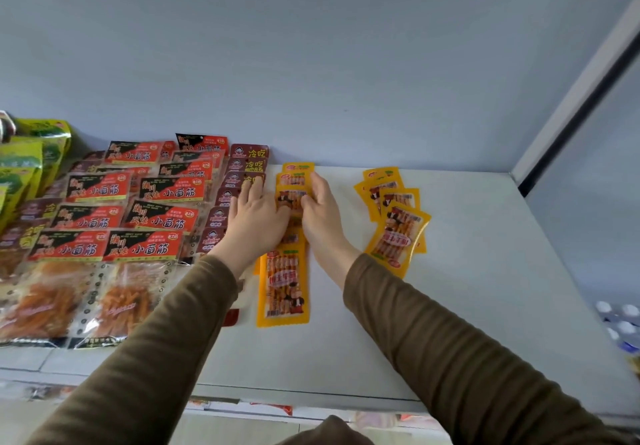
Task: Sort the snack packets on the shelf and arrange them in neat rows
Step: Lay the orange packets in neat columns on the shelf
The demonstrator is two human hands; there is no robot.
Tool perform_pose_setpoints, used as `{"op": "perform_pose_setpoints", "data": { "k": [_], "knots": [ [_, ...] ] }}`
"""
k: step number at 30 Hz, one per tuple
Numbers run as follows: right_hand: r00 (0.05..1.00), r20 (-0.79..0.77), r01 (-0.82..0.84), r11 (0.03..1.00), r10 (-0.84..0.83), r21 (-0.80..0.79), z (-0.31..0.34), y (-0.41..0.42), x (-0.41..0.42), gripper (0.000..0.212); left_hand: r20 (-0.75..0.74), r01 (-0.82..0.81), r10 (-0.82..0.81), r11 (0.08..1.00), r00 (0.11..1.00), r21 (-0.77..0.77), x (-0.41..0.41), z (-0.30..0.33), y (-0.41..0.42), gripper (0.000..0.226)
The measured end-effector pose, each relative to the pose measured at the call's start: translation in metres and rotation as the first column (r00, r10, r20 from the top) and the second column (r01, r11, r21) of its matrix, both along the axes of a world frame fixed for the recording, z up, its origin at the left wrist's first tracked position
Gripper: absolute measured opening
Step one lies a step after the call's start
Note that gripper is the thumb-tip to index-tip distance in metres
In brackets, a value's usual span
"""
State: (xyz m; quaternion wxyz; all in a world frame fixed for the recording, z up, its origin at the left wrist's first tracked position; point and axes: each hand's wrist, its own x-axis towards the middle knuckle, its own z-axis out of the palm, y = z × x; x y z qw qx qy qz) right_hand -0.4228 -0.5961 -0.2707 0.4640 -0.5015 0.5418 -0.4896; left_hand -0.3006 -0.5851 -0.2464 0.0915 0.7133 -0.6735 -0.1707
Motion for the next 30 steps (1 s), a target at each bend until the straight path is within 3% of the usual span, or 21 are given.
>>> {"op": "perform_pose_setpoints", "data": {
  "k": [9, 12, 15, 17, 21, 24, 26, 30],
  "knots": [
    [0.999, -0.023, -0.041, 0.996, 0.043, 0.082, 0.016, -0.016, -0.002, 0.055, -0.014, 0.037, -0.037, 0.999, 0.999, 0.018, 0.0, -0.004, -0.016, 0.053],
    [1.0, -0.013, -0.016, 0.996, 0.018, 0.083, 0.018, -0.016, -0.016, 0.054, -0.007, 0.003, -0.004, 0.998, 1.0, -0.069, 0.009, 0.003, -0.007, 0.057],
    [0.999, -0.039, 0.014, 0.997, -0.011, 0.08, 0.017, -0.017, -0.036, 0.053, 0.063, 0.033, -0.021, 0.979, 0.998, -0.203, 0.022, 0.015, 0.024, 0.06],
    [0.997, -0.069, -0.034, 0.998, 0.038, 0.05, 0.017, -0.012, -0.041, 0.051, 0.167, 0.139, -0.113, 0.978, 0.98, -0.156, 0.016, 0.016, 0.056, 0.068],
    [0.933, -0.286, -0.24, 0.97, 0.218, -0.047, 0.015, 0.001, -0.04, 0.046, 0.266, 0.283, -0.254, 0.956, 0.93, -0.076, -0.015, -0.001, 0.118, 0.077],
    [0.781, -0.561, -0.369, 0.928, 0.275, -0.059, 0.007, 0.004, -0.04, 0.043, 0.261, 0.324, -0.29, 0.941, 0.921, -0.099, -0.019, -0.013, 0.134, 0.071],
    [0.729, -0.623, -0.394, 0.918, 0.285, -0.041, 0.005, 0.006, -0.041, 0.041, 0.263, 0.352, -0.316, 0.93, 0.912, -0.105, -0.015, -0.015, 0.136, 0.068],
    [0.715, -0.641, -0.391, 0.92, 0.279, -0.036, 0.008, 0.007, -0.042, 0.041, 0.212, 0.395, -0.367, 0.913, 0.906, -0.106, -0.01, -0.015, 0.143, 0.067]
  ]
}}
